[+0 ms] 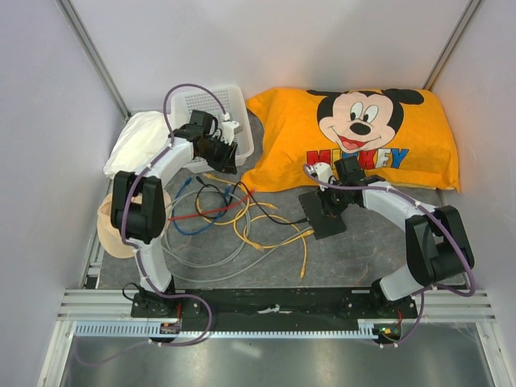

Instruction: Pull the plug from the switch port

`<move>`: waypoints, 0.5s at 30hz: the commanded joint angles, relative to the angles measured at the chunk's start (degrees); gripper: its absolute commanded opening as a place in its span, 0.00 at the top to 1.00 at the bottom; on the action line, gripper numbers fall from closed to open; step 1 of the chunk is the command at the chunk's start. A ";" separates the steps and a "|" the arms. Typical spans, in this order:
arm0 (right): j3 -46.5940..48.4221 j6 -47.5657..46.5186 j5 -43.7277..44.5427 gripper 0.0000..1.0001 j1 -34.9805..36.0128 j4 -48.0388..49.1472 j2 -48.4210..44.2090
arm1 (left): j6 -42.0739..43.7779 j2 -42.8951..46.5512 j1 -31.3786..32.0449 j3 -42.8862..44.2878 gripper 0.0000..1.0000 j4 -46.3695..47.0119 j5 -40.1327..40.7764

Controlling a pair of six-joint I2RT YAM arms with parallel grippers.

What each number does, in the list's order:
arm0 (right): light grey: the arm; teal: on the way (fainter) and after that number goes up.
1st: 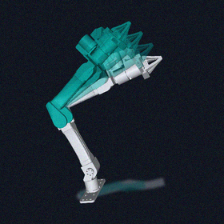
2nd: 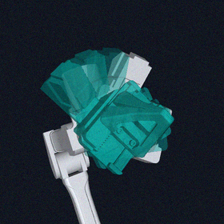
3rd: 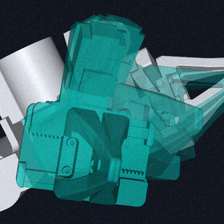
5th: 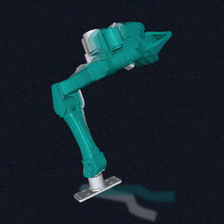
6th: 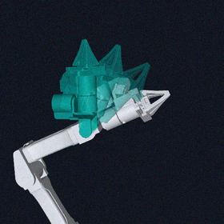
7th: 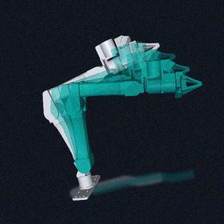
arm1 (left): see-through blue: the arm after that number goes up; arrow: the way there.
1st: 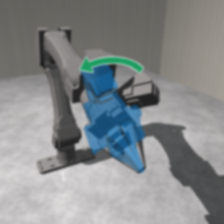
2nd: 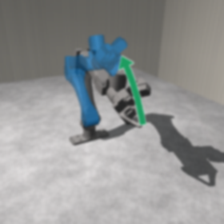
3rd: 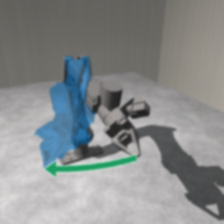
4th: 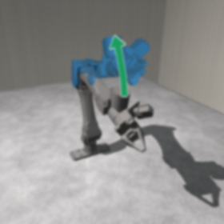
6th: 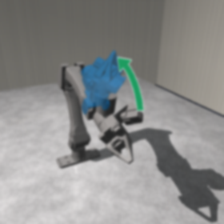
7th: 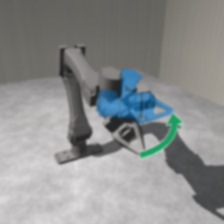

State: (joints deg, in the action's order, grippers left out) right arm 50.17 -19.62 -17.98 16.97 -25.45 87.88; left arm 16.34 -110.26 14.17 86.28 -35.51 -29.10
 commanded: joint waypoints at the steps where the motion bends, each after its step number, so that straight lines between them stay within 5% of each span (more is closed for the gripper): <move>1: -2.01 -1.39 7.08 1.00 -0.71 -2.59 3.97 | -1.22 6.62 0.33 3.63 0.58 1.14 1.77; 5: -2.01 -1.39 6.99 1.00 -0.71 -2.67 4.32 | -2.18 8.82 1.64 4.16 0.41 1.23 2.56; 15: 0.01 1.95 6.11 1.00 -0.71 -4.16 -2.53 | -15.45 8.24 14.63 -1.03 0.40 6.06 -14.21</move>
State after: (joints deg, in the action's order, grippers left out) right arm 50.46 -18.13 -17.58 16.97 -25.91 87.53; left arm 8.62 -100.62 22.96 86.85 -32.49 -33.28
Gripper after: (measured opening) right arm 0.007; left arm 0.609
